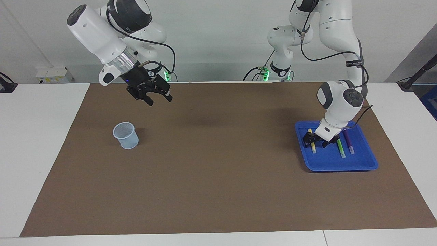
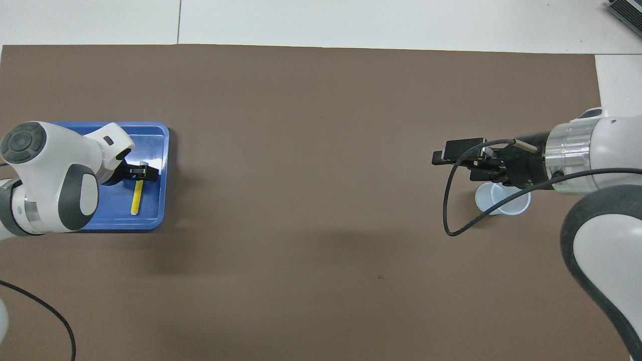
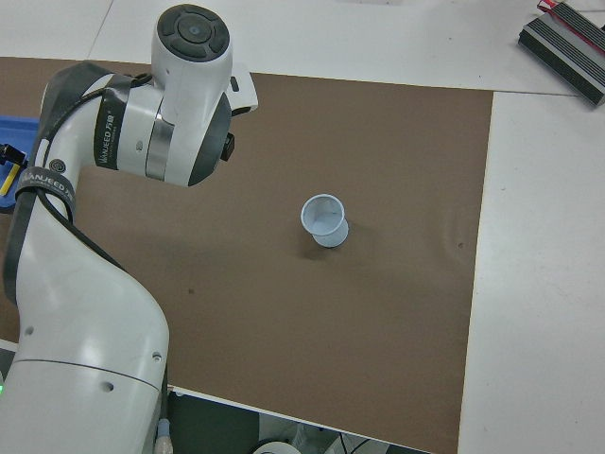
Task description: Transfer and insert pens with both arms
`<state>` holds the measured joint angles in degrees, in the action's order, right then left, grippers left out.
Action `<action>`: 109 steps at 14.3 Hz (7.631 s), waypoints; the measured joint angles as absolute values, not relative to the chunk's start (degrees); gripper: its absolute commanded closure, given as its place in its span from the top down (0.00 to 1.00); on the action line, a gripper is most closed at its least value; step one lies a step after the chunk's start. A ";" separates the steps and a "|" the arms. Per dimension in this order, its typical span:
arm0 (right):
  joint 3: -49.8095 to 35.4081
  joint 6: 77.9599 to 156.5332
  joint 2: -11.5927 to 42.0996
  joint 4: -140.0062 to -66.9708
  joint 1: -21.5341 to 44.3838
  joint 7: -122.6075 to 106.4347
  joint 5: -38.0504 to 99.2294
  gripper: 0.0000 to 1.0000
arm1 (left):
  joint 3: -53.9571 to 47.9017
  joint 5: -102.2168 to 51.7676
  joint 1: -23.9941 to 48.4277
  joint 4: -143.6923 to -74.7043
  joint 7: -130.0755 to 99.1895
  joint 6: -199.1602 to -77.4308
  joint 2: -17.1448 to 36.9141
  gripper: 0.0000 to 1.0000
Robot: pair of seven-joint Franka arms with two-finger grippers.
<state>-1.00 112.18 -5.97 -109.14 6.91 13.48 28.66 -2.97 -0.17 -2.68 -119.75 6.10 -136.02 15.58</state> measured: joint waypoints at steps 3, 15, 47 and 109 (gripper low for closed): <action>-1.06 112.34 -5.97 -109.17 8.28 14.24 28.73 1.00 | -2.89 -0.17 -2.71 -120.13 6.44 -136.03 15.56 0.84; -0.80 112.76 -5.97 -109.15 7.88 14.58 28.94 1.00 | -3.21 -0.18 -2.56 -120.02 6.49 -135.83 14.62 0.00; -1.00 122.70 -5.94 -111.35 11.69 22.17 40.27 1.00 | -5.74 -10.58 -0.90 -102.70 -53.63 -113.82 2.43 0.00; -1.03 149.61 0.63 -110.94 38.62 47.95 40.32 0.34 | -6.06 -15.71 17.71 -104.85 -99.95 -109.19 -5.36 0.00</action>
<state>-1.03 149.61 0.63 -110.94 38.62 47.95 40.32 -6.06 -15.71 17.71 -104.85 -99.95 -109.19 -5.36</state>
